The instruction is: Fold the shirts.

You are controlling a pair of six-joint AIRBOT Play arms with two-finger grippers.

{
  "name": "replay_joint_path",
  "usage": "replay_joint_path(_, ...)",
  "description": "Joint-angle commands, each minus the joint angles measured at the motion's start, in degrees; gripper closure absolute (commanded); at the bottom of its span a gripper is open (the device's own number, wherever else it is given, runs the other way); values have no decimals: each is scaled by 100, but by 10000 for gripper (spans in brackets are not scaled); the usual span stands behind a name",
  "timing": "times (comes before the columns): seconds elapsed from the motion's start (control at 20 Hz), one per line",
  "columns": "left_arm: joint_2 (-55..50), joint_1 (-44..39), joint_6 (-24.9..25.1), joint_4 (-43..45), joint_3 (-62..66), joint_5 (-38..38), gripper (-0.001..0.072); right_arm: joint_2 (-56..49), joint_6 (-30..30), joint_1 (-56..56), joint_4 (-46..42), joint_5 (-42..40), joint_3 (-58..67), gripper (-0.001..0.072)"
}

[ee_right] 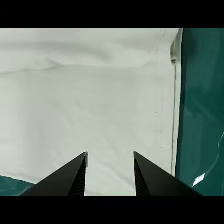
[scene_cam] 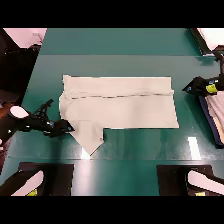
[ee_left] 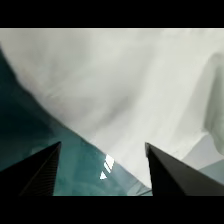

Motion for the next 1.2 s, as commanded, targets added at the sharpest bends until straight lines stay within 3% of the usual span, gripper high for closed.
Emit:
replay_joint_path(0.0, 37, -667, -179, -173, -319, 750, 106, 105, -11, -9, 11, 109, 151, 407)
replay_joint_path(0.15, 11, -997, -540, -177, -315, 1200, 109, 105, -11, -11, 7, 295, 289, 408)
replay_joint_path(0.2, 13, -994, -702, -177, -302, 1268, 324, 105, -11, -17, -17, 387, 286, 408)
replay_joint_path(0.25, 13, -994, -691, -179, -275, 1290, 592, 105, -11, -59, -55, 516, 278, 408)
replay_joint_path(0.3, 13, -994, -671, -177, -227, 1276, 676, 122, -11, -120, -46, 621, 210, 408)
replay_joint_path(0.45, 33, -994, -605, -166, 85, 977, 678, 422, -37, -568, -55, 483, -581, 408)
replay_joint_path(0.55, 76, -994, -485, -173, 345, 844, 678, 592, -457, -1012, -59, 476, -1303, 407)
replay_joint_path(0.6, 79, -994, -472, -173, 455, 793, 677, 603, -527, -1250, -50, 494, -1681, 378)
replay_joint_path(0.65, 79, -994, -472, -175, 522, 787, 677, 586, -627, -1449, -48, 461, -2026, 259)
replay_joint_path(0.7, 79, -994, -474, -177, 544, 791, 677, 511, -763, -1626, -24, 435, -2350, 193)
replay_joint_path(0.85, 79, -994, -474, -175, 542, 791, 677, 118, -935, -1805, 11, 155, -2973, 268)
replay_joint_path(1.15, 79, -994, -474, -173, 542, 743, 677, -203, -999, -1167, -2, -310, -3117, 269)
